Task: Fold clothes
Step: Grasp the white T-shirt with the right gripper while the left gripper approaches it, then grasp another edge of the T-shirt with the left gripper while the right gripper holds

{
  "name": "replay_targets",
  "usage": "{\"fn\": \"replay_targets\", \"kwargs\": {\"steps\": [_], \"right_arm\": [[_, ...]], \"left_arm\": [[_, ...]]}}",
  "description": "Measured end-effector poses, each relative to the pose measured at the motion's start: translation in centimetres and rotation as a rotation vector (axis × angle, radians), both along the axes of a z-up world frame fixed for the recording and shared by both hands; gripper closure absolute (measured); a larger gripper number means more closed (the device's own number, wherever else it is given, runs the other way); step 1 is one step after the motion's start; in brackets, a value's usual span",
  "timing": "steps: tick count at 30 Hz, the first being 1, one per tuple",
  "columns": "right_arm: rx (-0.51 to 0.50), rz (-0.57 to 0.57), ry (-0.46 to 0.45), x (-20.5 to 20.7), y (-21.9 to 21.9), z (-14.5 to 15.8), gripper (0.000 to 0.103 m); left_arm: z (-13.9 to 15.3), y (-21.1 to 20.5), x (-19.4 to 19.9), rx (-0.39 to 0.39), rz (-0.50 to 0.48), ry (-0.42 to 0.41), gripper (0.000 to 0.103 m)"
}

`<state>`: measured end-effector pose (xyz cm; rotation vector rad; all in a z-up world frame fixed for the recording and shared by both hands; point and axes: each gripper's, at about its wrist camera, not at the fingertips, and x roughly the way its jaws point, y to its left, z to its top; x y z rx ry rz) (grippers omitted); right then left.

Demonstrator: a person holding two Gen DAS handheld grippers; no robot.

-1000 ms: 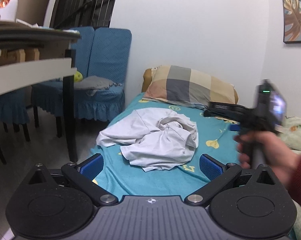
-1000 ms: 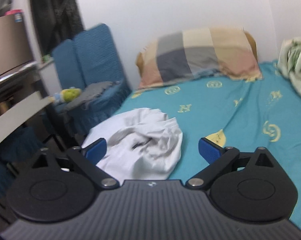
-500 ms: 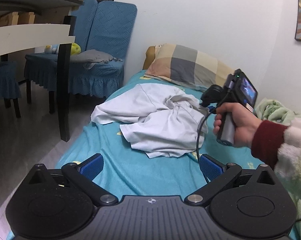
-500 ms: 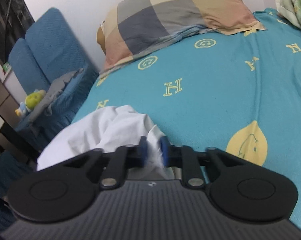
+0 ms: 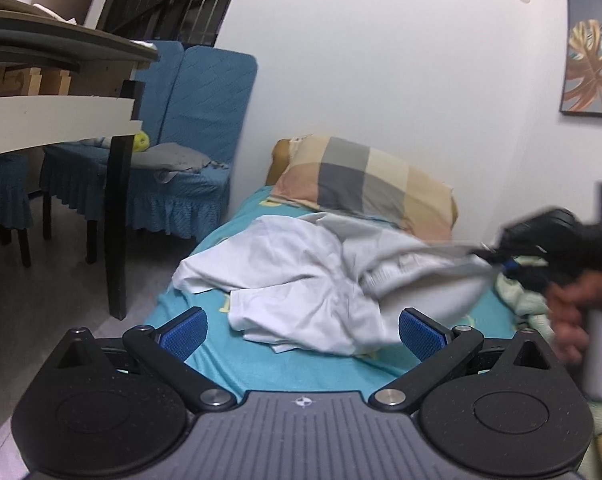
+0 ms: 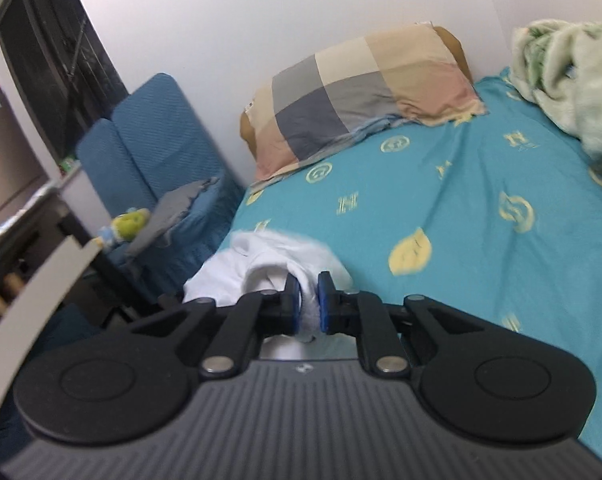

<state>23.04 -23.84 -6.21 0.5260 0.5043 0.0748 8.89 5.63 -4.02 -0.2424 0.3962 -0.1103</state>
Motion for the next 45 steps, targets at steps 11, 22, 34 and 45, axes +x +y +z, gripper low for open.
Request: {"fn": "replay_targets", "kwargs": {"steps": [11, 22, 34, 45], "right_arm": [[0.014, 0.05, 0.047, -15.0, -3.0, -1.2, 0.091], [0.008, 0.022, 0.144, -15.0, -4.2, -5.4, 0.089], [0.021, 0.132, 0.109, -14.6, -4.7, -4.9, 0.089], [0.053, 0.17, 0.101, -14.4, -6.4, -4.9, 0.089]], "left_arm": [[0.4, -3.6, -2.9, 0.128, -0.116, 0.002, 0.0], [-2.1, -9.4, -3.7, 0.318, -0.278, 0.014, 0.0], [-2.9, -16.8, -0.3, 0.647, -0.684, -0.112, 0.011], [-4.5, -24.5, 3.1, 0.981, -1.07, -0.229, 0.05]]}}
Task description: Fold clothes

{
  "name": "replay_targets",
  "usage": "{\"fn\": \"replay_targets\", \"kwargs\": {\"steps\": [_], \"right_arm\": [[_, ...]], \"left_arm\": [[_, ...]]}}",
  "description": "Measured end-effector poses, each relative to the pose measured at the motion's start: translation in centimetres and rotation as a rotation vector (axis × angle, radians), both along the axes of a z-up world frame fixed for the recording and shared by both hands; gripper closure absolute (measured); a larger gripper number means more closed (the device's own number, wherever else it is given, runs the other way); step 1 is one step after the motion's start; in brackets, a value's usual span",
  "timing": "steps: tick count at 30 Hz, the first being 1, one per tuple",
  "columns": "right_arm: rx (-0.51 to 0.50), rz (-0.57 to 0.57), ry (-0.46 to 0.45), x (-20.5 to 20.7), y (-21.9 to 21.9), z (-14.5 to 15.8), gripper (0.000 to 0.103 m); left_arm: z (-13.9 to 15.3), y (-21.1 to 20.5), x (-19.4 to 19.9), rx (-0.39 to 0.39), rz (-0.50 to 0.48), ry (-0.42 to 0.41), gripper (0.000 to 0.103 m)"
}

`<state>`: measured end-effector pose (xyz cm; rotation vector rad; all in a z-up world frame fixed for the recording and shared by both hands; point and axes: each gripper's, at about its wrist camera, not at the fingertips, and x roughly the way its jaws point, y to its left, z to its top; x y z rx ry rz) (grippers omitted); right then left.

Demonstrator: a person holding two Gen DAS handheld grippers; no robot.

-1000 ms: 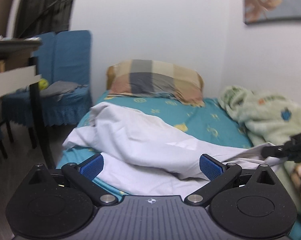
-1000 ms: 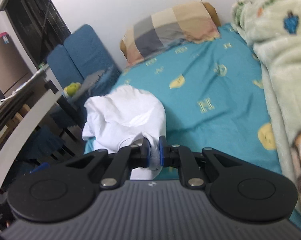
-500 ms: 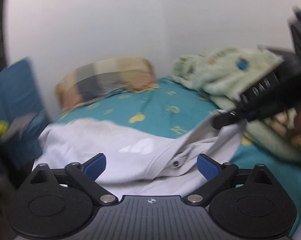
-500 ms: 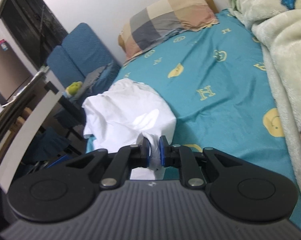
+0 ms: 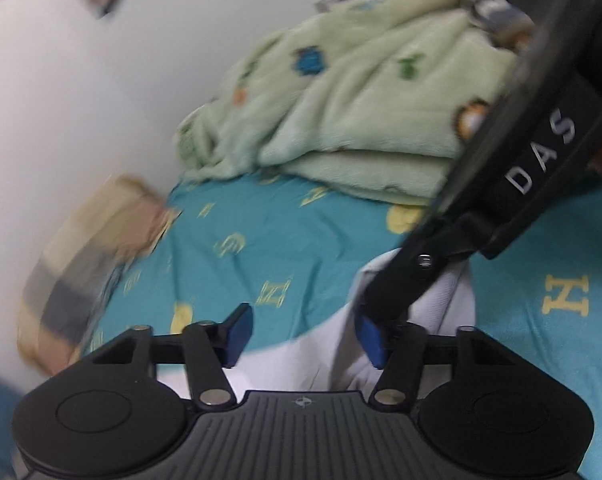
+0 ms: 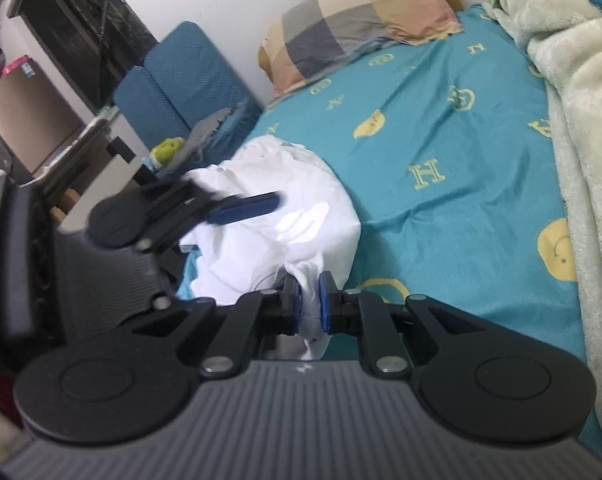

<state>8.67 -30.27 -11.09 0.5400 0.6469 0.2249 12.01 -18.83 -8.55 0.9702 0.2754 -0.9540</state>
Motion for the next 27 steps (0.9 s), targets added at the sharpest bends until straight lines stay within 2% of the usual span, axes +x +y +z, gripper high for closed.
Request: {"fn": "replay_targets", "kwargs": {"steps": [1, 2, 3, 4, 6, 8, 13, 18, 23, 27], "right_arm": [[0.004, -0.004, -0.012, -0.1, -0.3, 0.2, 0.089], [0.02, -0.009, -0.021, -0.3, -0.8, 0.2, 0.089], [0.038, -0.015, -0.03, -0.4, -1.2, 0.3, 0.089], [0.05, -0.021, -0.04, -0.5, -1.6, 0.4, 0.089], [0.073, -0.034, -0.061, -0.7, -2.3, 0.7, 0.089], [0.103, -0.044, -0.089, -0.9, -2.9, 1.0, 0.088], [0.139, -0.098, -0.213, -2.4, -3.8, 2.3, 0.088], [0.16, -0.042, -0.271, -2.6, -2.6, 2.6, 0.088], [0.177, 0.027, -0.325, -2.1, -0.6, 2.7, 0.088], [0.131, 0.002, -0.323, -0.6, 0.7, 2.6, 0.088]], "left_arm": [[-0.3, -0.6, 0.0, 0.017, -0.025, -0.005, 0.053], [-0.6, -1.1, 0.0, 0.034, -0.049, -0.011, 0.062], [-0.8, -1.7, 0.0, 0.051, -0.072, -0.016, 0.075], [-1.1, -2.3, 0.0, 0.058, -0.077, -0.021, 0.081], [-0.9, -3.0, 0.8, 0.032, -0.04, -0.004, 0.094], [-0.6, -3.7, 1.6, 0.004, -0.002, 0.013, 0.099], [4.5, -3.4, 5.1, -0.181, 0.197, 0.092, 0.1], [11.7, -2.7, 6.6, -0.357, 0.328, 0.106, 0.1], [18.6, -2.9, 5.8, -0.471, 0.392, 0.097, 0.1], [23.6, -1.2, 2.5, -0.559, 0.43, 0.088, 0.1]]}}
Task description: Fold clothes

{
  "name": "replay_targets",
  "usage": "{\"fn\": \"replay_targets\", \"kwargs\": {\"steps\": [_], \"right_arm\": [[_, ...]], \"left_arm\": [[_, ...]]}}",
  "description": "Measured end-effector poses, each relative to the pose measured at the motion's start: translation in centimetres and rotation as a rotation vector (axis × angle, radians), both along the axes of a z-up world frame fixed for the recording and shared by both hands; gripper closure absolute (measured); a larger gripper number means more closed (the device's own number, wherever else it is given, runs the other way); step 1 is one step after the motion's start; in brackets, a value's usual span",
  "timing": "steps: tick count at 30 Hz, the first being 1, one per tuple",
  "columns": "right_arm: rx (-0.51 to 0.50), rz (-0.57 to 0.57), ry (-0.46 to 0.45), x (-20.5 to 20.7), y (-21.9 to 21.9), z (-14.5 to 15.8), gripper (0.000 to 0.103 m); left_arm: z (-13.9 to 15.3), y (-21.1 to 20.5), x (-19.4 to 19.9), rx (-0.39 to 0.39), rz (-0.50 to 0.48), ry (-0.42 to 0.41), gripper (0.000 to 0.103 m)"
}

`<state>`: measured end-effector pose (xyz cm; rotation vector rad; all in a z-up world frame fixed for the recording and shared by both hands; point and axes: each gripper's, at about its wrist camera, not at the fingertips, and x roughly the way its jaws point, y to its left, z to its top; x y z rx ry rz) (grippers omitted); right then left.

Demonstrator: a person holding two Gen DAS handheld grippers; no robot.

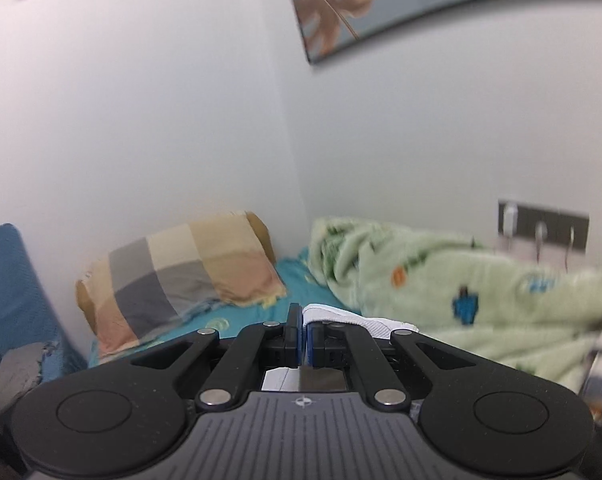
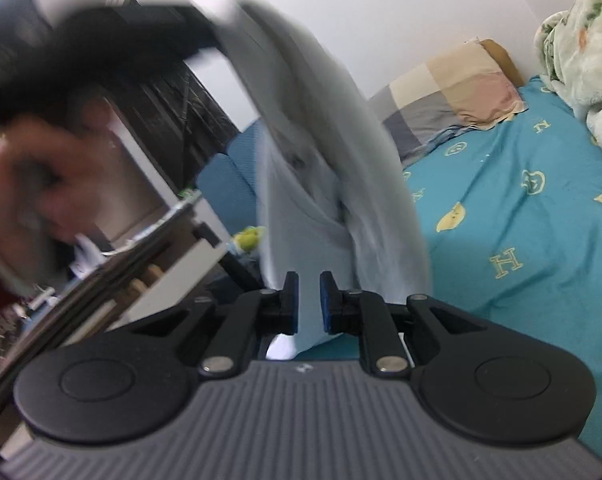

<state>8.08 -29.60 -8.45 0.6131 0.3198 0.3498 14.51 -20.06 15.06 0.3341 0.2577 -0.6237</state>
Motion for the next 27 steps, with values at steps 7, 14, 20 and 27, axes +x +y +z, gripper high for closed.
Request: {"fn": "replay_targets", "kwargs": {"steps": [7, 14, 20, 27], "right_arm": [[0.001, -0.111, 0.02, 1.0, -1.1, -0.2, 0.088], [0.037, -0.222, 0.016, 0.3, -4.5, 1.2, 0.088], [-0.001, -0.148, 0.178, 4.6, -4.6, -0.4, 0.088], [-0.249, -0.102, 0.377, 9.4, -1.5, -5.1, 0.088]], "left_arm": [[4.3, 4.5, -6.8, -0.078, -0.029, 0.008, 0.1], [0.5, 12.5, -10.2, -0.209, 0.037, 0.129, 0.1], [-7.1, 21.2, -8.8, -0.37, 0.181, 0.278, 0.1], [-14.7, 28.8, -5.6, -0.486, 0.313, 0.357, 0.1]]}}
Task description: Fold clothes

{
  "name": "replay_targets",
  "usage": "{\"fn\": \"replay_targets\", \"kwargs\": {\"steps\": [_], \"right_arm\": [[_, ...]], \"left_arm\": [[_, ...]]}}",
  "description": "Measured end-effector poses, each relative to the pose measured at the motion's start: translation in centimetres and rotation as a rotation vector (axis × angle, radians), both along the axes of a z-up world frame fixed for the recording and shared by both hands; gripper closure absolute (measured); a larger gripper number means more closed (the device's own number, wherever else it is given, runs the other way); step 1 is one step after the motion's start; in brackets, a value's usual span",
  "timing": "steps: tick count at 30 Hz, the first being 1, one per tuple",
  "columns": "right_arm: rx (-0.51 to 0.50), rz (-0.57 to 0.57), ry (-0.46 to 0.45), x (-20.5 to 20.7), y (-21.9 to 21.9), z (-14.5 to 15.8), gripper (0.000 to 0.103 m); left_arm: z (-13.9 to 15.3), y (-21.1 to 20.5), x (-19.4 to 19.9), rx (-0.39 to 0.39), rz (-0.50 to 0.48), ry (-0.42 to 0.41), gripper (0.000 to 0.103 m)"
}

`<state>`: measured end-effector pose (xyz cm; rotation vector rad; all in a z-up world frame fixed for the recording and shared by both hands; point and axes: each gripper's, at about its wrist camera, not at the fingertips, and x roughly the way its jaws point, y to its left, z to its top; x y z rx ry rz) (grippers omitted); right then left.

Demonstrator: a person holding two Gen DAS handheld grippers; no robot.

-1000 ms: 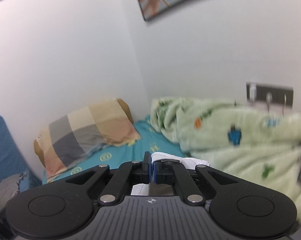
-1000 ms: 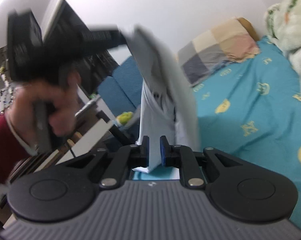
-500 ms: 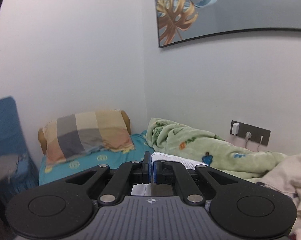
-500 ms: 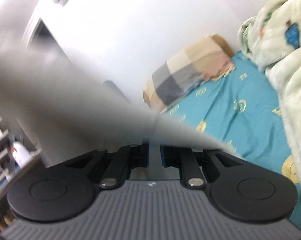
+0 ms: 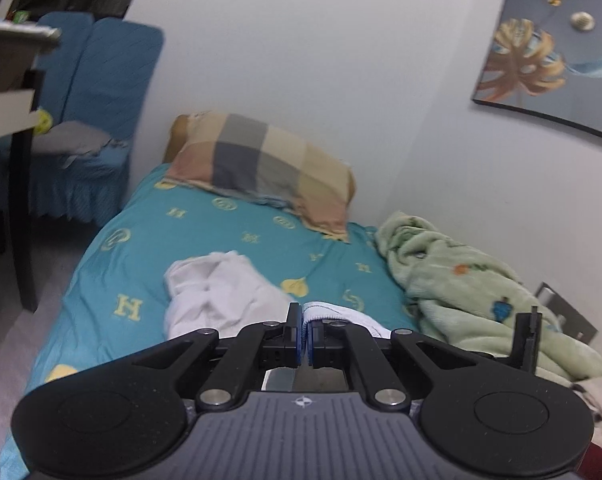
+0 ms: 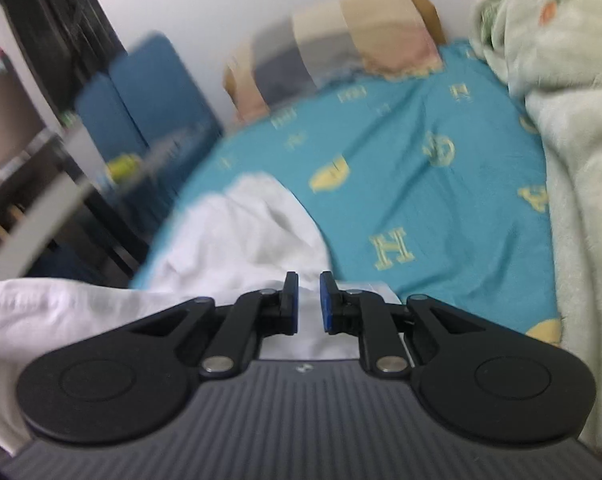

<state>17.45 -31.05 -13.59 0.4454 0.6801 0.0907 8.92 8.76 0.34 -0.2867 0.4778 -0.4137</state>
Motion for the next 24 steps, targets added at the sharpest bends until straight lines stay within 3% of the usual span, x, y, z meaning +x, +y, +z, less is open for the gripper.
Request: {"fn": "replay_targets", "kwargs": {"steps": [3, 7, 14, 16, 20, 24], "right_arm": [[-0.026, -0.009, 0.052, 0.5, 1.0, -1.5, 0.088], [-0.047, 0.053, 0.013, -0.1, 3.6, -0.4, 0.088], [-0.05, 0.21, -0.044, -7.0, 10.0, 1.1, 0.087], [-0.077, 0.207, -0.021, -8.7, 11.7, 0.9, 0.074], [-0.093, 0.24, 0.006, -11.3, 14.4, 1.1, 0.071], [-0.025, 0.233, 0.077, -12.7, 16.7, 0.2, 0.045]], "left_arm": [[-1.7, 2.0, 2.2, -0.009, 0.032, 0.037, 0.1], [-4.1, 3.7, 5.0, -0.016, 0.087, 0.1, 0.1], [-4.9, 3.3, 6.6, -0.005, 0.094, 0.122, 0.1], [-4.8, 2.9, 6.4, 0.006, 0.094, 0.119, 0.1], [-4.9, 2.5, 6.0, 0.027, 0.099, 0.118, 0.1], [-5.1, 2.5, 5.6, 0.049, 0.113, 0.109, 0.1]]}}
